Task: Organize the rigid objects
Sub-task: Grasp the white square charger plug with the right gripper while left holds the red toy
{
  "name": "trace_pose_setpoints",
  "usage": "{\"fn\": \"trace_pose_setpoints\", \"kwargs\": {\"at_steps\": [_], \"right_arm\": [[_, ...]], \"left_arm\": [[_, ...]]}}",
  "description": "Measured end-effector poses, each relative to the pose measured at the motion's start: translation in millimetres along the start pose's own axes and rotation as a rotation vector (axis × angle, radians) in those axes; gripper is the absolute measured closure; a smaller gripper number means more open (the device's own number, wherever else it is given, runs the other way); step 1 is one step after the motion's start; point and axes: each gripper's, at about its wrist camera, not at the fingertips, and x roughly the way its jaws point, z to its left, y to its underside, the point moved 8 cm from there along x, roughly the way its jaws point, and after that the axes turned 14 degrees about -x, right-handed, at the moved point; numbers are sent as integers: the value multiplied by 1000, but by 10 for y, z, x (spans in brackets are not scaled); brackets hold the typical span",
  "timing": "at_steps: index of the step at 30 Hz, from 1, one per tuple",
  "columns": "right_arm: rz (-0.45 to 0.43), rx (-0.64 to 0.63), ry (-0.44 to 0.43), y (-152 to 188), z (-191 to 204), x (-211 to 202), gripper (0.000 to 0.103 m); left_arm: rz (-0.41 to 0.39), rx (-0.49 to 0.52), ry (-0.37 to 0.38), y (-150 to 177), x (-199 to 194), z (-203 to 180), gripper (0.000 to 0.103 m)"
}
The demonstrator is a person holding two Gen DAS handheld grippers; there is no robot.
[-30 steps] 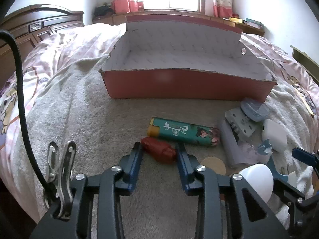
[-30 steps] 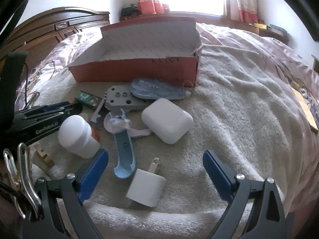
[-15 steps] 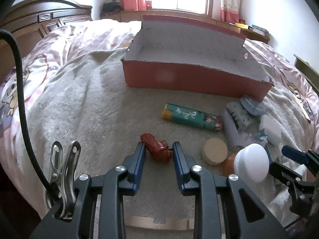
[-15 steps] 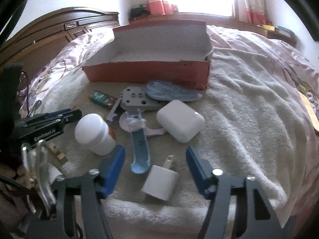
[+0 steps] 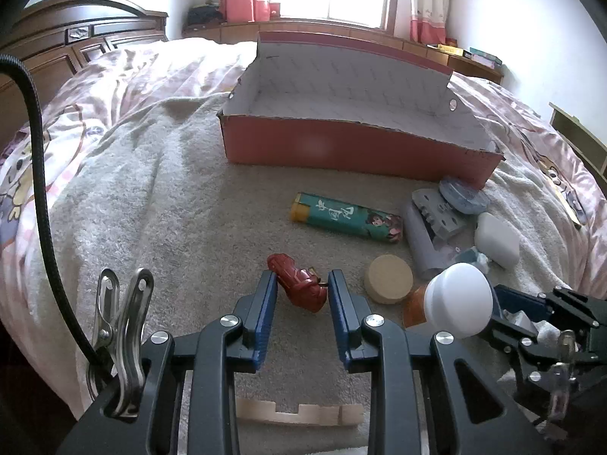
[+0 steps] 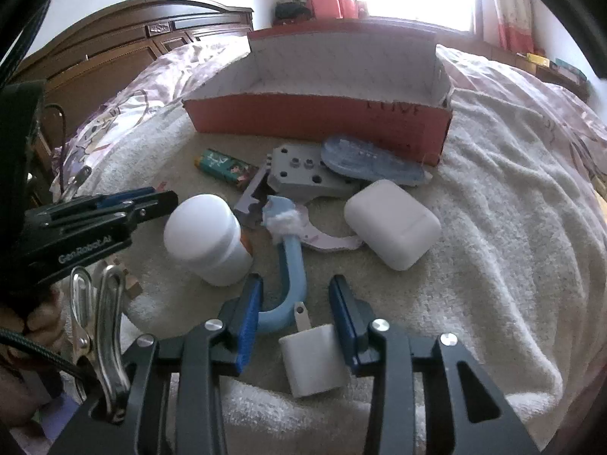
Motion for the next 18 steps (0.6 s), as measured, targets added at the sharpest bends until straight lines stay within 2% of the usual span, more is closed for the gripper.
{"fn": "trace_pose_setpoints", "kwargs": {"at_steps": [8, 18], "right_arm": [[5, -15, -12, -30, 12, 17, 64], [56, -8, -69, 235, -89, -222, 61]], "left_arm": [[1, -3, -1, 9, -9, -5, 74], [-4, -5, 11, 26, -45, -22, 74]]}}
